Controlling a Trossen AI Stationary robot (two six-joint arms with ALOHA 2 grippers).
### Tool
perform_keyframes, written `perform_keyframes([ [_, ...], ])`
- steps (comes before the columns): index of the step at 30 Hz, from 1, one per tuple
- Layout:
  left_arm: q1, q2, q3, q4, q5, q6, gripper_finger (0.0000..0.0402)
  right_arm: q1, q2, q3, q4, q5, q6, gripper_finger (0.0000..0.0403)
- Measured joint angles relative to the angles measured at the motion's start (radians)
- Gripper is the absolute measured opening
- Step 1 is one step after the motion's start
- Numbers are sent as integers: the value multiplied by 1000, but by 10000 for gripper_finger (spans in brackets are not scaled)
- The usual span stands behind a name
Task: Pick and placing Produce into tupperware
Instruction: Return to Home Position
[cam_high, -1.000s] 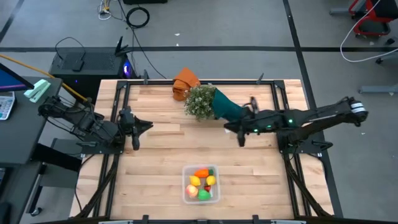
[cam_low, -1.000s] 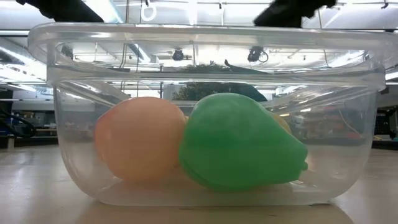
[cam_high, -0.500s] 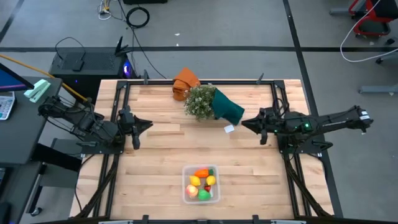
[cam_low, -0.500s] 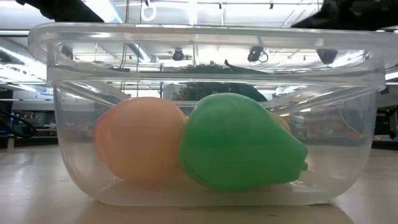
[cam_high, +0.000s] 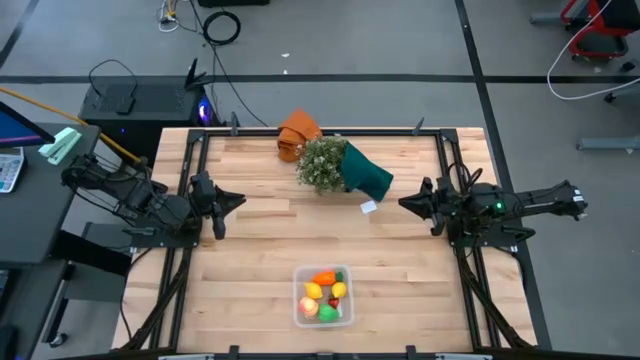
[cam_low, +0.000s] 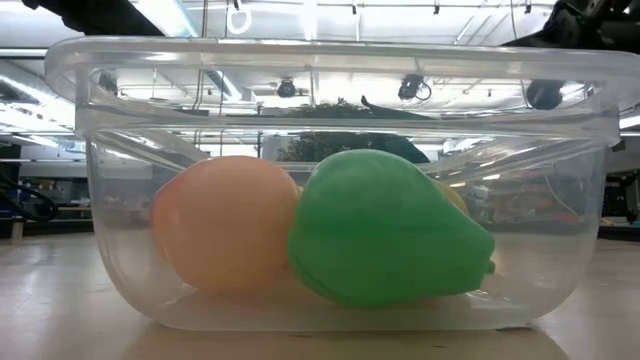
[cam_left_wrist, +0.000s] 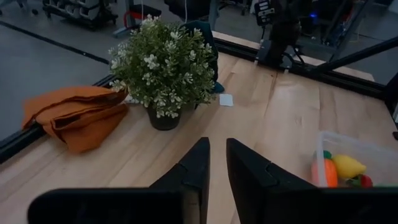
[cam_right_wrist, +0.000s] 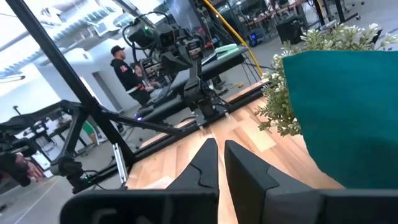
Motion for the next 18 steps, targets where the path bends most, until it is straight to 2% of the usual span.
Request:
perform_keyframes([
  [13, 0, 0, 0, 0, 0, -18, 58, -13, -191, -45, -72, 12, -42, 0],
  [18, 0, 0, 0, -1, 0, -19, 62, -53, -193, -45, -107, -2, -40, 0],
])
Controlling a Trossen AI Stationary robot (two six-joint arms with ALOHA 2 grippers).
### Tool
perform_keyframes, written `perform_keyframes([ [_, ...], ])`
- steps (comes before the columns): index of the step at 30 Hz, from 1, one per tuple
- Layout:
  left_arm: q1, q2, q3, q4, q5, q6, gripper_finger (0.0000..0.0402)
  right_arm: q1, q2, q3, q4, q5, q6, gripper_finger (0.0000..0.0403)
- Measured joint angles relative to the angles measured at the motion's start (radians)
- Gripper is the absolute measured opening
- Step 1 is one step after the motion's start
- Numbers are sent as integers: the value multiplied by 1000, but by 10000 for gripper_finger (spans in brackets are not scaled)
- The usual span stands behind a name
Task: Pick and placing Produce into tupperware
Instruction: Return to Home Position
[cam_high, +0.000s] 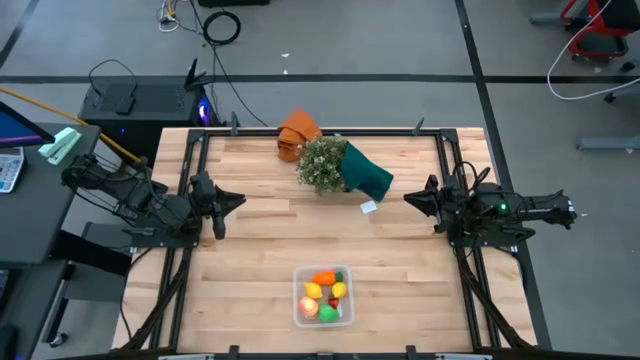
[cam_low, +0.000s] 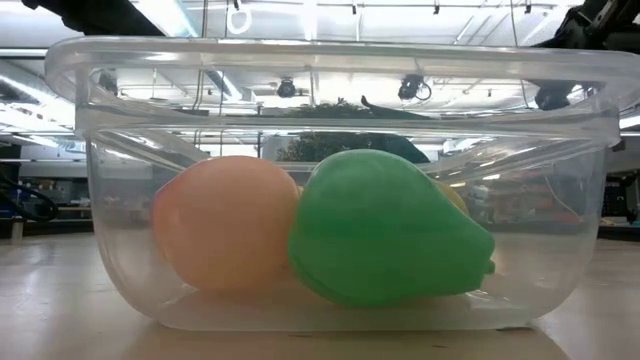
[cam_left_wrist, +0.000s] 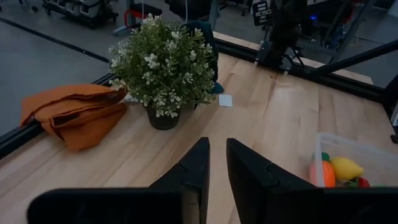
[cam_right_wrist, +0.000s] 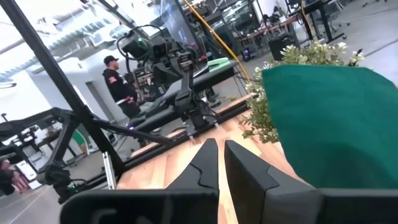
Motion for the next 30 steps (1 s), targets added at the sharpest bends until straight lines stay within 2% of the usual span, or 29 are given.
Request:
perform_keyframes([
  [5, 0, 0, 0, 0, 0, -1, 57, -36, 0, 0, -6, -21, 3, 0],
  [11, 0, 0, 0, -1, 0, 0, 58, -47, -1, 1, 104, -48, 5, 0],
  [19, 0, 0, 1, -7, 0, 0, 63, -47, 0, -102, 103, -121, 64, 0],
  [22, 0, 0, 1, -6, 0, 0, 59, -47, 2, -103, 52, -160, 80, 0],
  [27, 0, 0, 1, -6, 0, 0, 55, -47, 4, -105, 54, -181, 33, 0],
  [30, 0, 0, 1, -6, 0, 0, 57, -47, 9, -106, 52, -183, -65, 0],
])
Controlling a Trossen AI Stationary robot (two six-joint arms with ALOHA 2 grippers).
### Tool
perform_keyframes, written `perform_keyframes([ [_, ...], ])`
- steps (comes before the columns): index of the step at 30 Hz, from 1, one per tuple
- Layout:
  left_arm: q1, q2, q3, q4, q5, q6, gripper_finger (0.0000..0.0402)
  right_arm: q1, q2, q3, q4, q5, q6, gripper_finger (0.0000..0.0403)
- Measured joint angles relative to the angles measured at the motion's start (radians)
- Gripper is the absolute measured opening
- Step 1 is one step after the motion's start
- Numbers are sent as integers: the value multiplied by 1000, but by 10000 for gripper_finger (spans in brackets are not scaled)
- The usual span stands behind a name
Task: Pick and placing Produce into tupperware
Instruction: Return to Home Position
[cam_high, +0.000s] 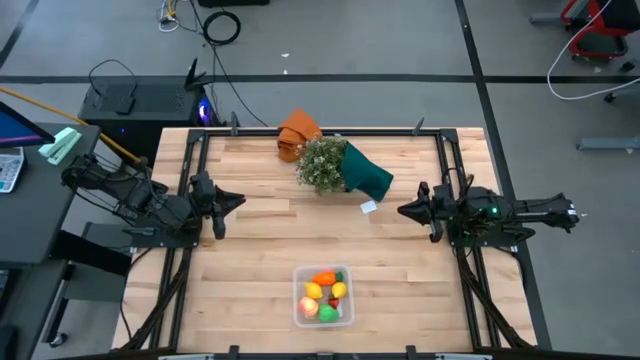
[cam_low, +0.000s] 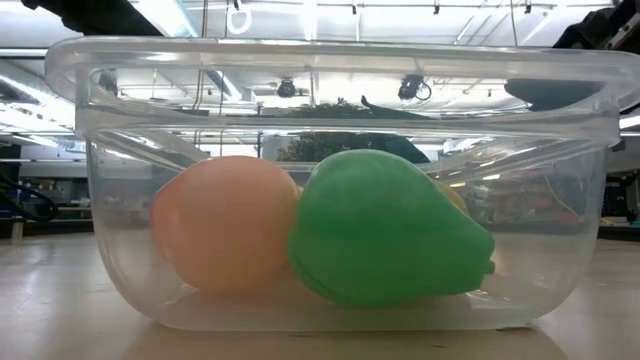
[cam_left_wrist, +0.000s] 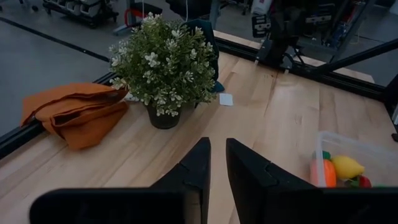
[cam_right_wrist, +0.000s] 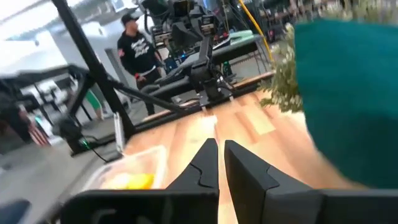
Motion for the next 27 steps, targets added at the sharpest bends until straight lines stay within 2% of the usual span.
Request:
perform_keyframes([
  [6, 0, 0, 0, 0, 0, -23, 63, 0, 28, 0, -1, -6, -80, 0],
  [13, 0, 0, 0, 1, 0, -25, 60, 0, 102, 11, -31, -19, -70, 0],
  [21, 0, 0, 0, 20, -9, -84, 55, 0, 128, 27, -38, -13, -44, 0],
  [23, 0, 0, 0, 21, -39, -65, 52, 0, 128, 28, -37, -13, -44, 0],
  [27, 12, -14, 0, 15, -103, 74, 39, 0, 128, 28, -36, -13, -44, 0],
])
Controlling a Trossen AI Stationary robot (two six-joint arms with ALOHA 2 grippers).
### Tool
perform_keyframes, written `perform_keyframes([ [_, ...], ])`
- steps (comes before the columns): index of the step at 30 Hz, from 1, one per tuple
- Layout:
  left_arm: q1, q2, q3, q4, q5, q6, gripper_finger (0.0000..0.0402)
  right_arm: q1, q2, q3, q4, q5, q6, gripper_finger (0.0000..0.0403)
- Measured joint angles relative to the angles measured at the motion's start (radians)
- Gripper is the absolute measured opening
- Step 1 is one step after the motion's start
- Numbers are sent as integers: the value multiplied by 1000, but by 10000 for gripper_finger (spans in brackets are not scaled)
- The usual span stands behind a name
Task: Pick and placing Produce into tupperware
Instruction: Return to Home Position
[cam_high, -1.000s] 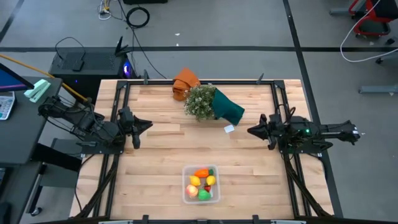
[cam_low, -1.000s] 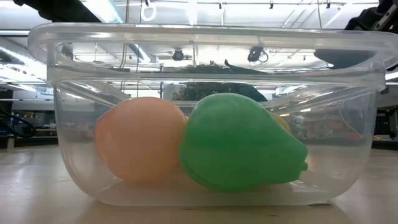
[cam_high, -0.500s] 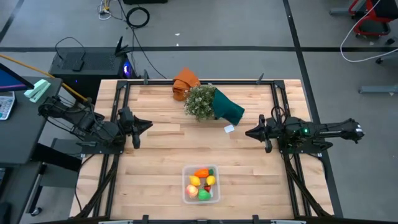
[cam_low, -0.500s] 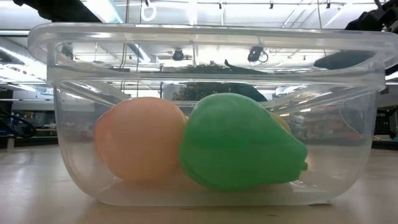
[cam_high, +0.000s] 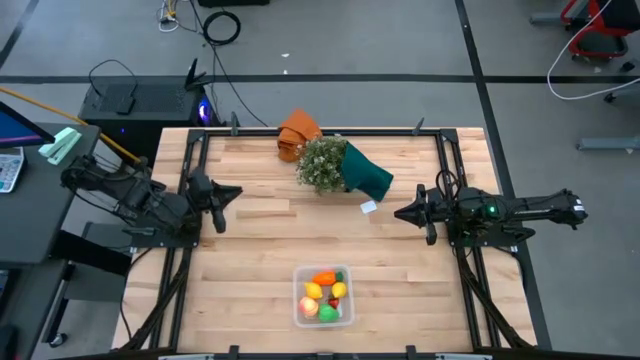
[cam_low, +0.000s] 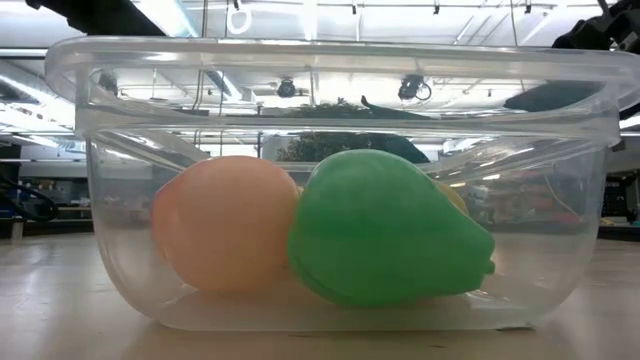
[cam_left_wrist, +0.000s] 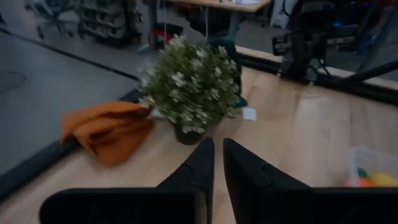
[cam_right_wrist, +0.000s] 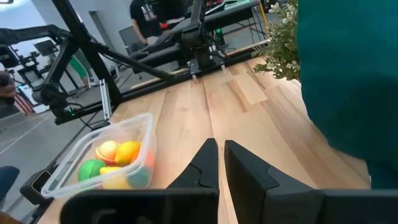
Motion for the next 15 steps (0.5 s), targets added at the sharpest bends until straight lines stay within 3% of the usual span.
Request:
perform_keyframes([
  [7, 42, -131, 0, -15, 77, 169, 14, 0, 0, 1, 3, 0, 1, 0],
  [15, 54, -397, 0, 25, 177, 339, 10, 0, 0, 2, 3, 0, 3, 0],
])
